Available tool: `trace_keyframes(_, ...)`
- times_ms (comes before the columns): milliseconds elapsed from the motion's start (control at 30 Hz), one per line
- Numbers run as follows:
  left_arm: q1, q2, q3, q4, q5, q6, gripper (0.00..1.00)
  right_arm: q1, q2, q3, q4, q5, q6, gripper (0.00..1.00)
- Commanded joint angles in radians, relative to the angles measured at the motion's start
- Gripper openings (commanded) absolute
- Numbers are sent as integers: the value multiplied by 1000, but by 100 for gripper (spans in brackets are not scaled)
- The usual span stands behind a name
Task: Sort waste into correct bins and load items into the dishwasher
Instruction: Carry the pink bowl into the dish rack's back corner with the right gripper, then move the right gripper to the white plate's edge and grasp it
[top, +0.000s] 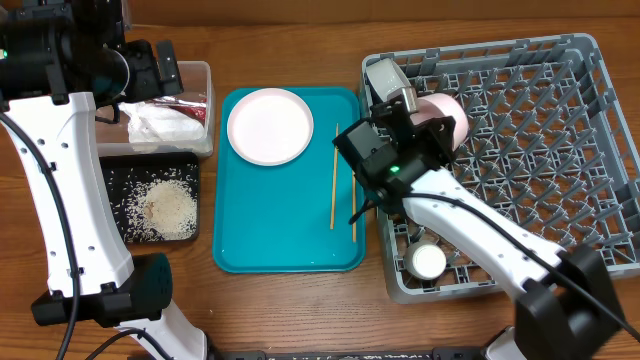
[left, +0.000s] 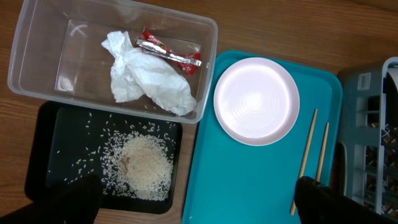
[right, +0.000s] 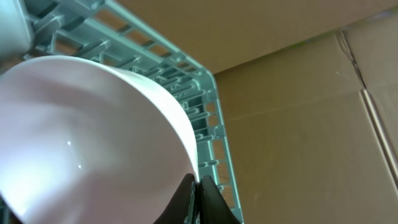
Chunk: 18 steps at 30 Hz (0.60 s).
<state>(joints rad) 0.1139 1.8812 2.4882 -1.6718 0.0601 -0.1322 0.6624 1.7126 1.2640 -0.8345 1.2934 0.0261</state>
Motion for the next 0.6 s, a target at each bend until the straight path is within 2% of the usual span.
trace_keyframes(0,4,-5,13,2,8,-3,100,1,83,-3,7,18,9,4)
trace_keyframes(200,4,-5,13,2,8,-3,100,39,96,-3,9,13,15,4)
trace_keyframes(233,4,-5,13,2,8,-3,100,52,96,-3,0,13,15,6)
trace_keyframes(300,4,-5,13,2,8,-3,100,73,96,-3,-13,13,15,19)
trace_keyframes(433,4,-5,13,2,8,-3,100,127,96,-3,-16,13,15,30)
trace_keyframes(567,4,-5,13,2,8,-3,100,169,90,17,-37,13,15,59)
